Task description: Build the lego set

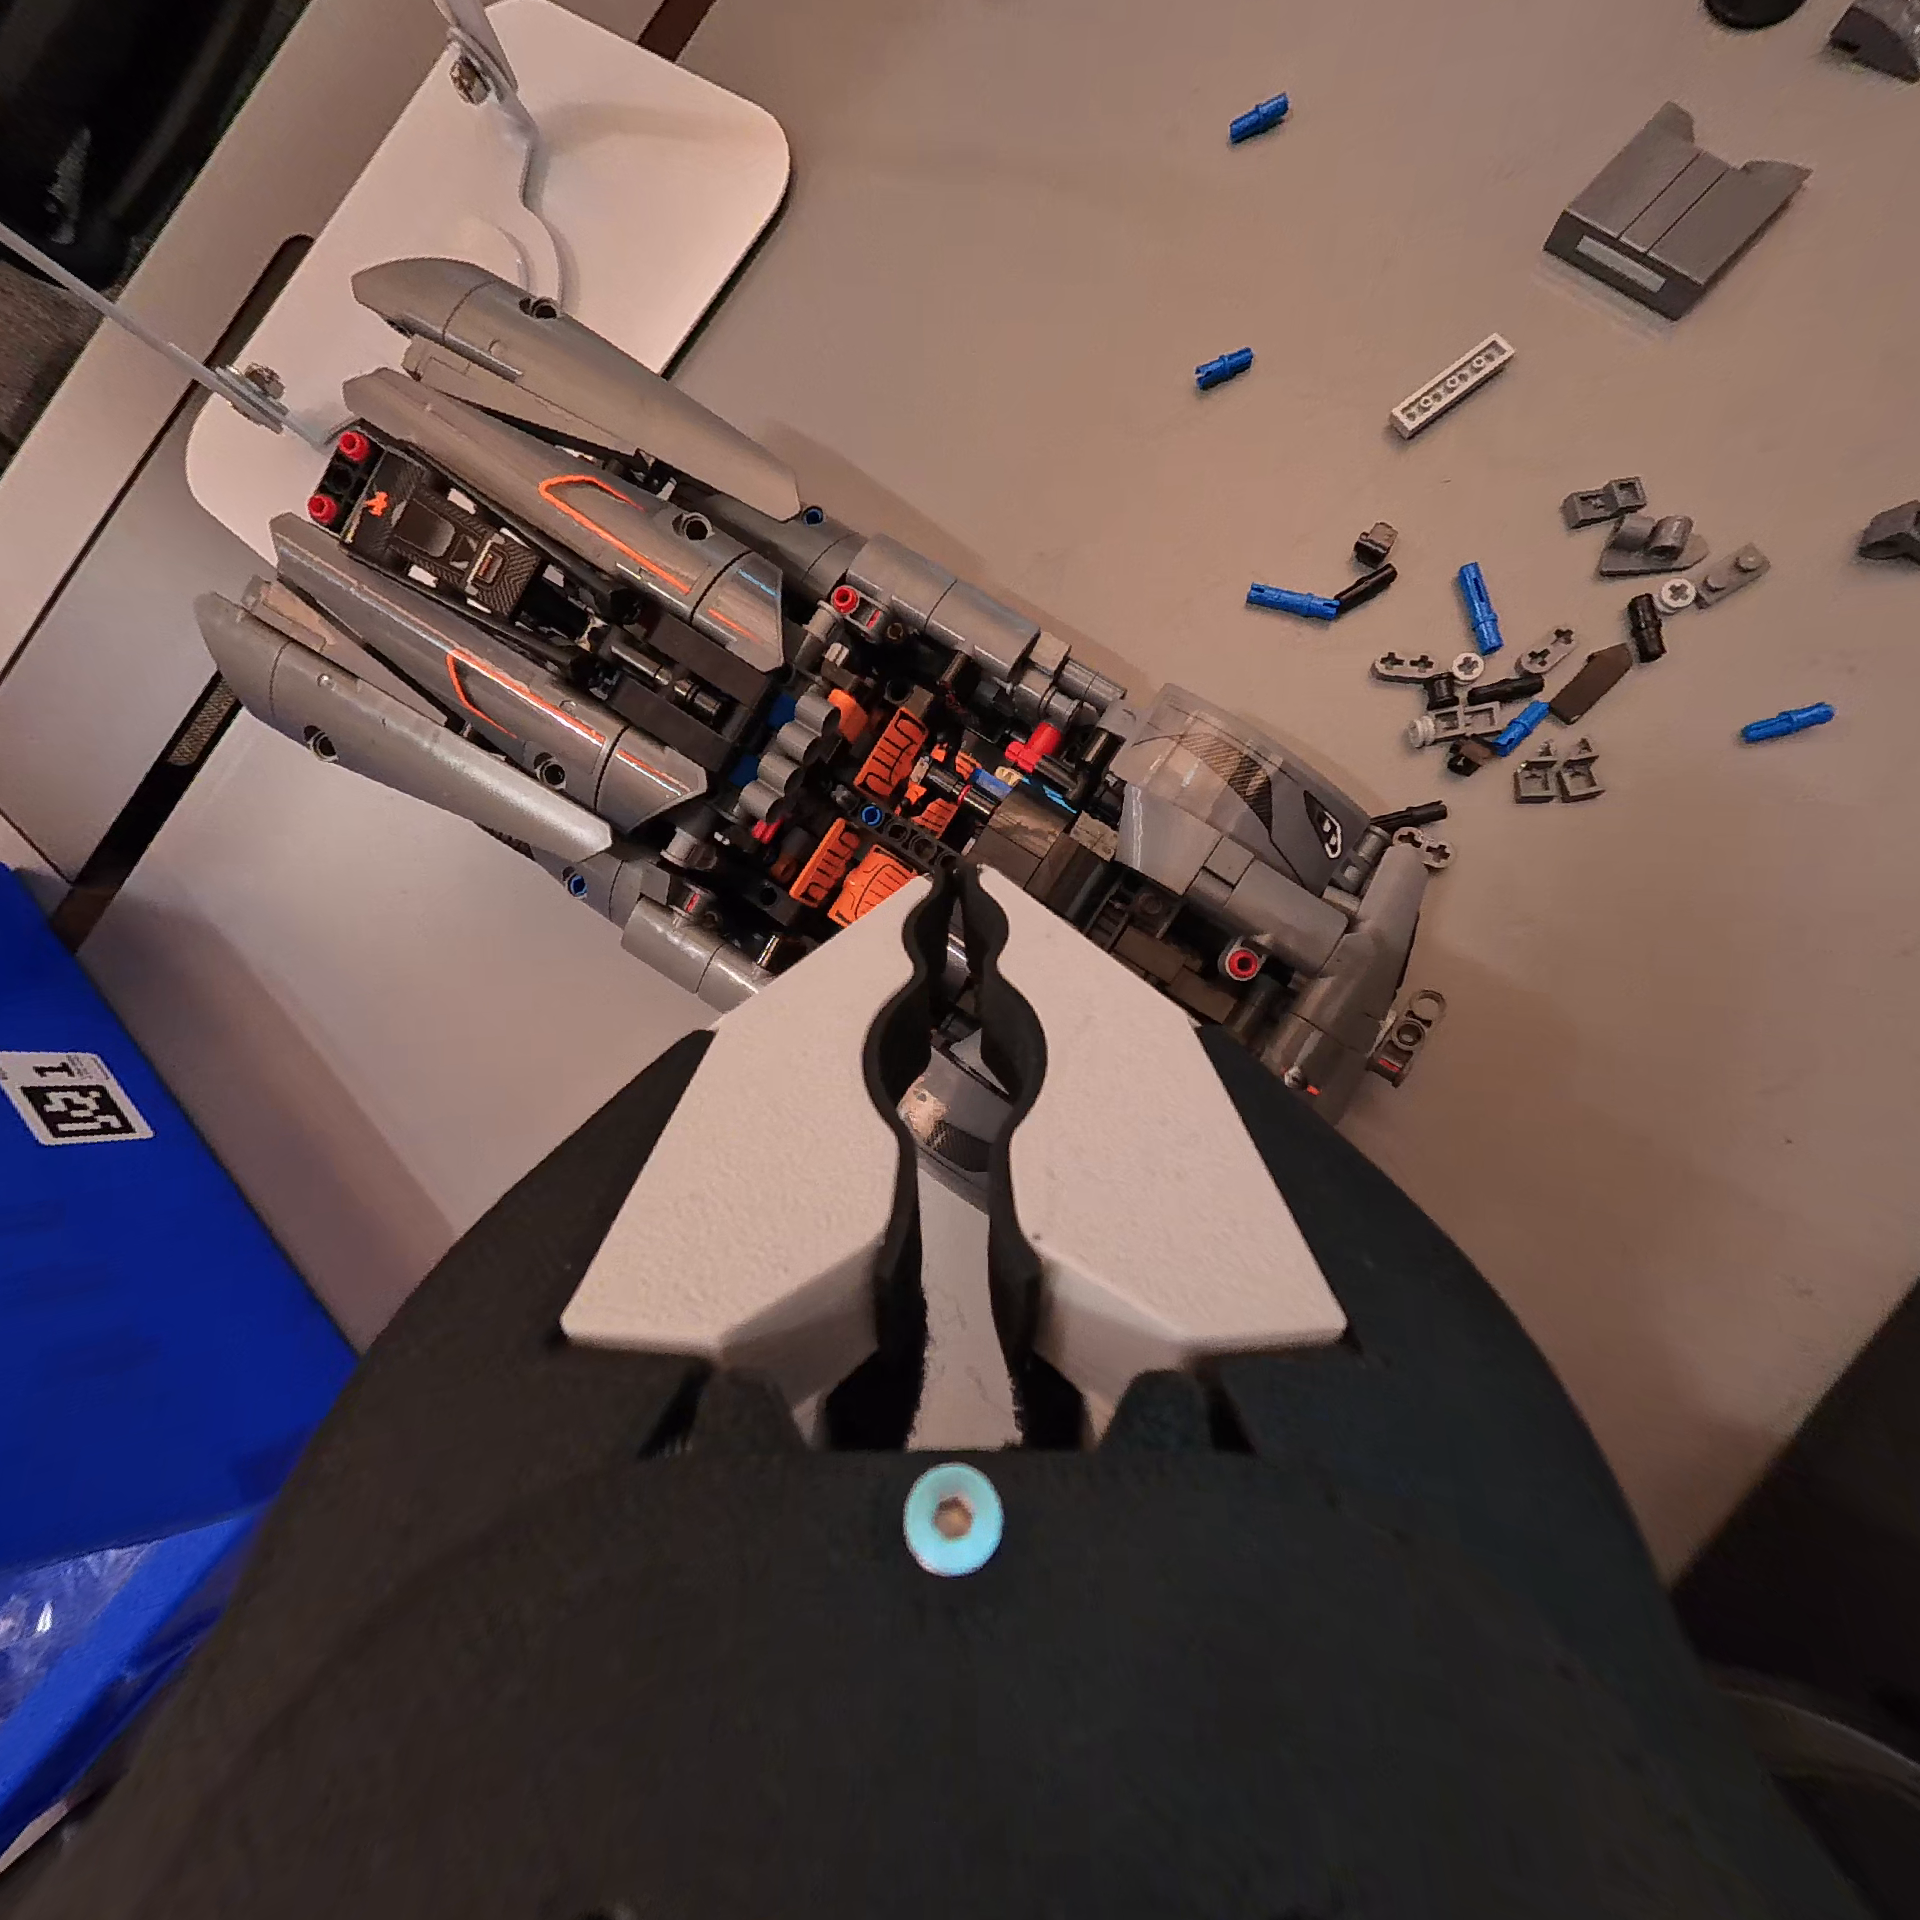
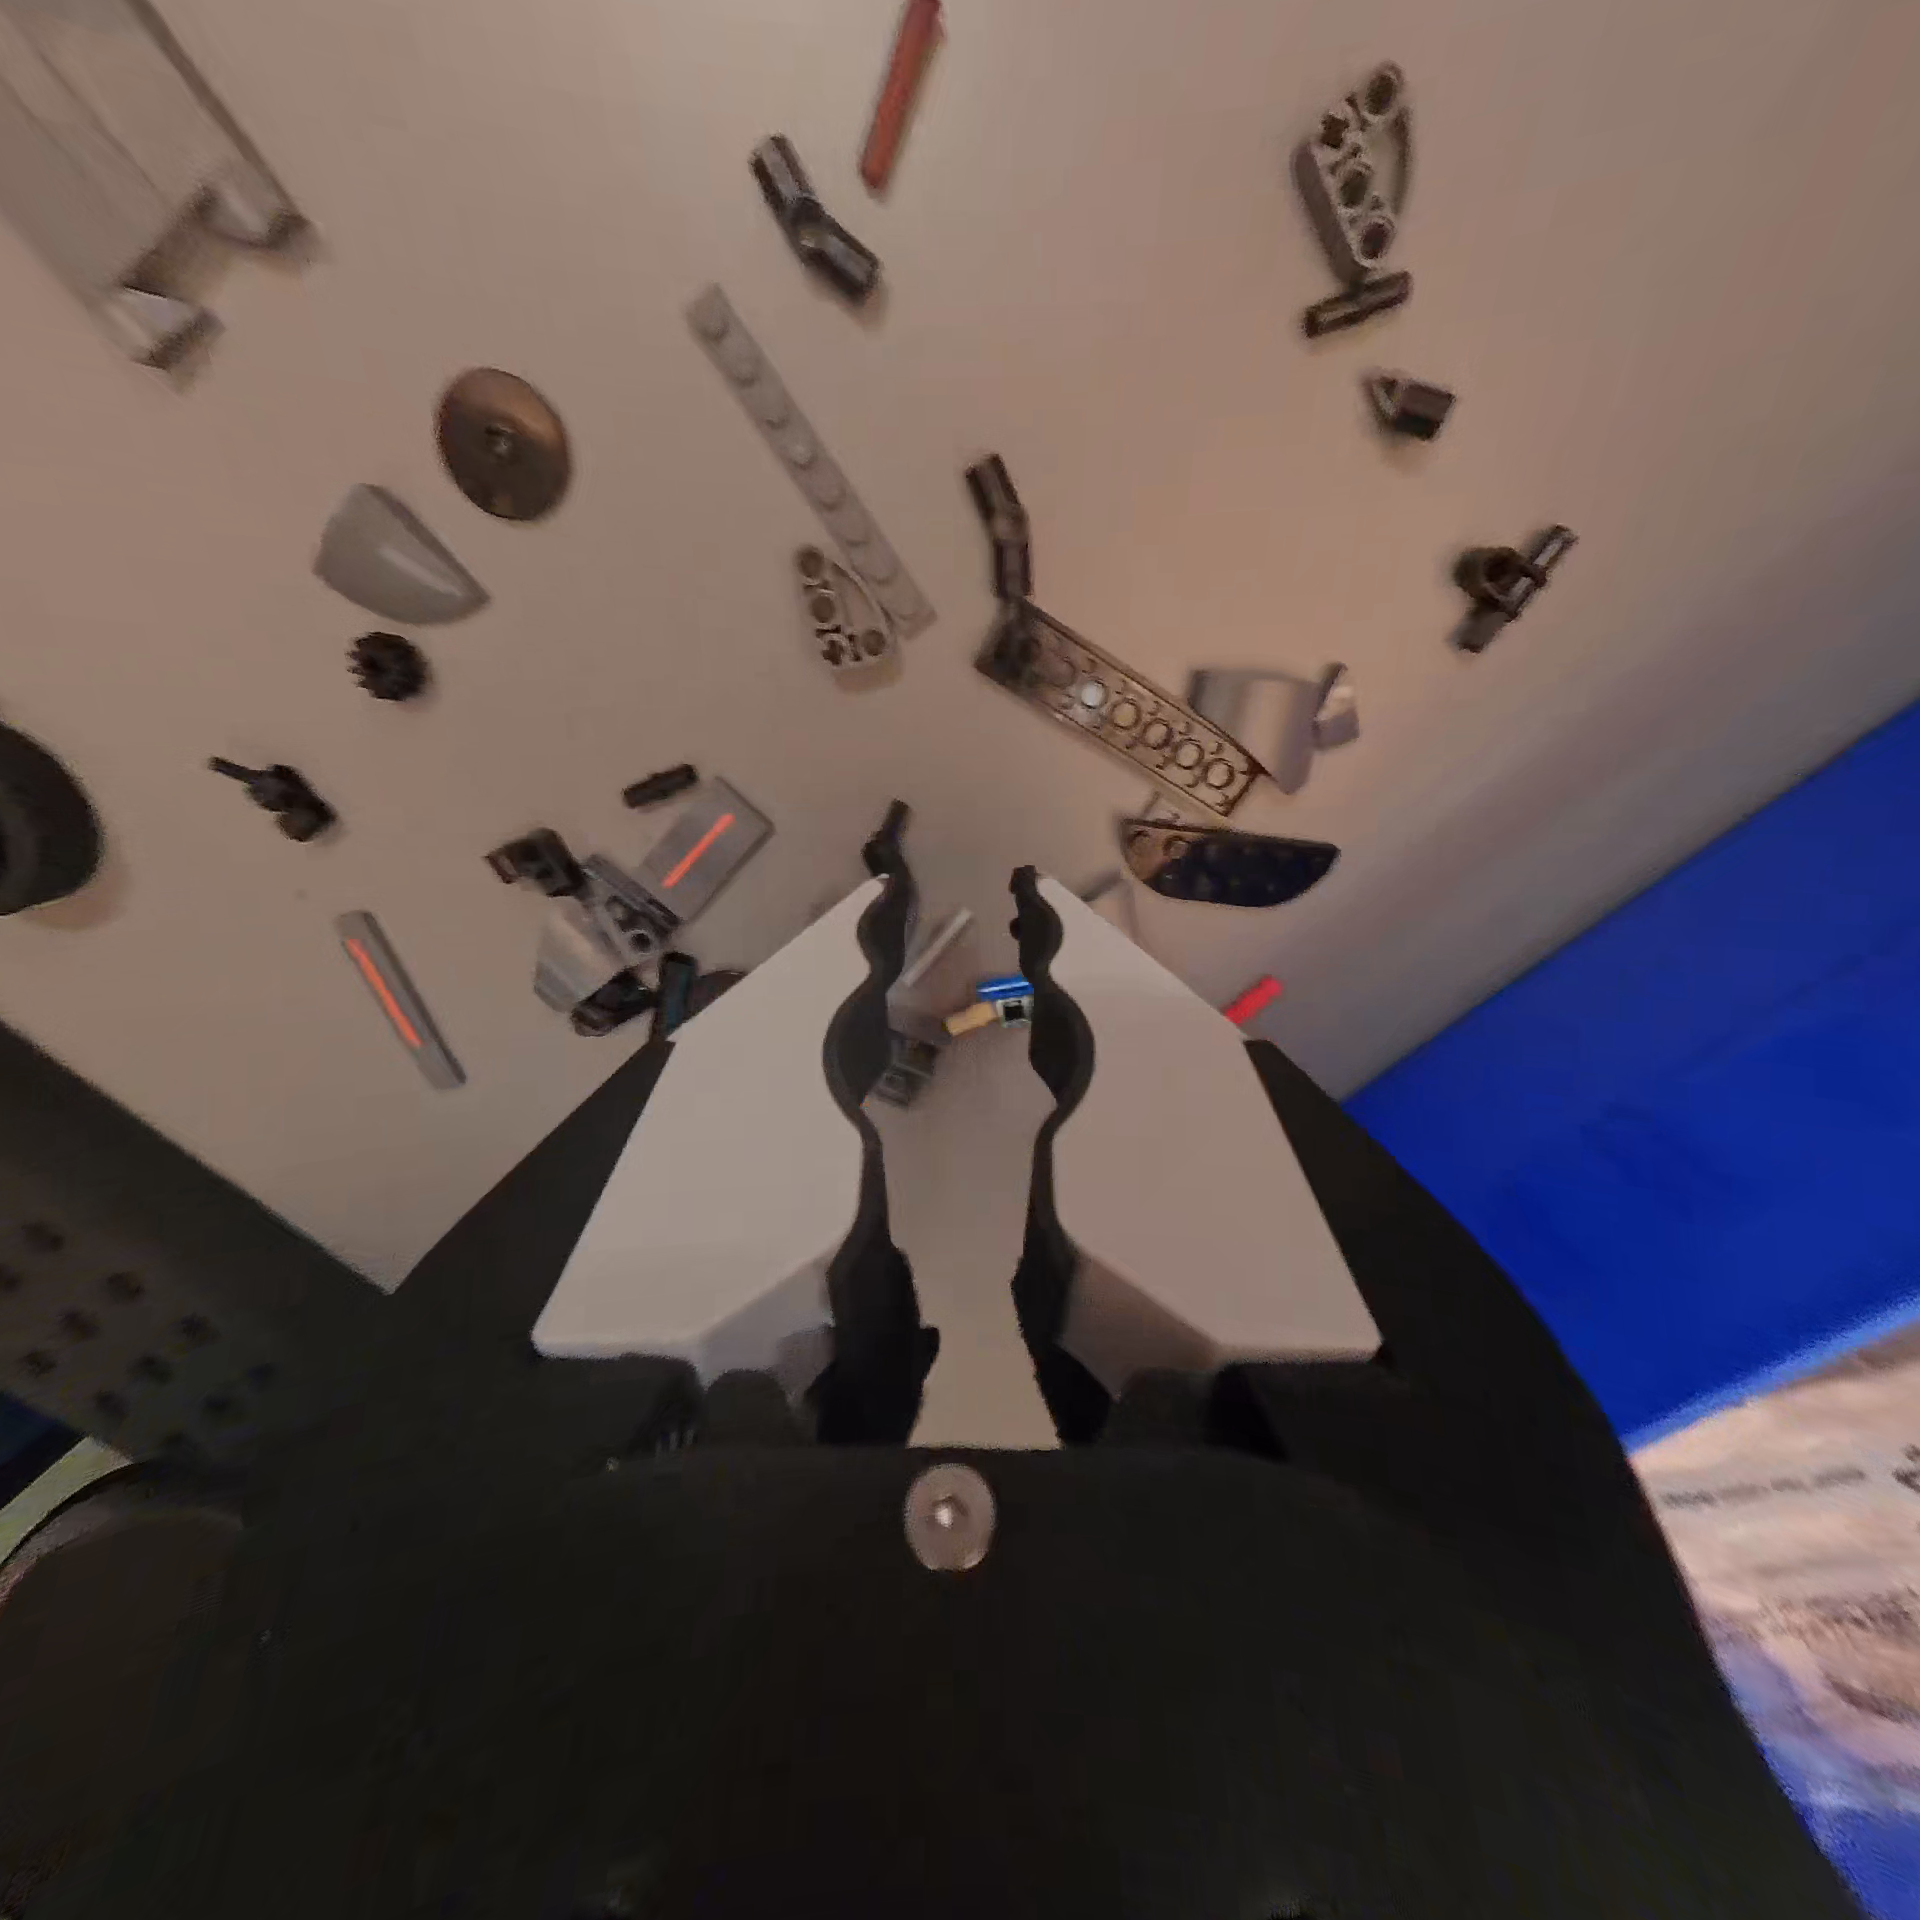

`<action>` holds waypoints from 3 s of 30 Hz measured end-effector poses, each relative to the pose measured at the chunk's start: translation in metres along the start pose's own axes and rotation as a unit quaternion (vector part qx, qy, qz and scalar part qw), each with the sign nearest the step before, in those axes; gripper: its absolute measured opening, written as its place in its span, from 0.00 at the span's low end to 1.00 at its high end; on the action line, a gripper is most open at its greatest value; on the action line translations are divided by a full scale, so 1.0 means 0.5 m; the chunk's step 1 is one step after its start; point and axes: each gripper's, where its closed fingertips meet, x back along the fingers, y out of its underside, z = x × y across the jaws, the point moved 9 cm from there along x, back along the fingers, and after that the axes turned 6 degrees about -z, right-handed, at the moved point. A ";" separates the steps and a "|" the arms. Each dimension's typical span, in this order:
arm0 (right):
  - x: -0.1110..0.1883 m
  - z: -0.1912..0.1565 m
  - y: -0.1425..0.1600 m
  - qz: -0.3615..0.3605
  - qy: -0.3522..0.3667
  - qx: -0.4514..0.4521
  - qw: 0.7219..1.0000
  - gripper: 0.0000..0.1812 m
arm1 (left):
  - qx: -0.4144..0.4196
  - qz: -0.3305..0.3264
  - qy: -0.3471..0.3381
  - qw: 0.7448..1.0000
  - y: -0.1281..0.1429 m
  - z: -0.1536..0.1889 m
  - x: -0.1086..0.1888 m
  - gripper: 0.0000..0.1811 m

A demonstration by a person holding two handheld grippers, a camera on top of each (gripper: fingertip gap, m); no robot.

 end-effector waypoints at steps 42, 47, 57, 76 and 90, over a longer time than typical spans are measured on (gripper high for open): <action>0.065 -0.108 -0.071 0.055 0.029 0.108 0.992 0.05 | 0.027 -0.005 0.003 1.000 0.006 -0.012 -0.003 0.02; 0.093 -0.258 -0.171 0.099 -0.033 0.210 0.972 0.05 | 0.032 -0.027 0.001 0.999 0.013 -0.014 -0.012 0.02; -0.032 -0.381 -0.261 0.033 -0.080 0.301 0.950 0.05 | 0.042 -0.038 0.007 0.998 0.020 -0.018 -0.019 0.02; -0.066 -0.362 -0.227 -0.013 -0.042 0.360 0.932 0.10 | 0.039 -0.040 0.016 0.998 0.021 -0.016 -0.020 0.02; -0.072 -0.340 -0.235 0.003 -0.032 0.357 0.934 0.13 | 0.117 -0.109 -0.004 0.987 0.070 -0.048 0.000 0.00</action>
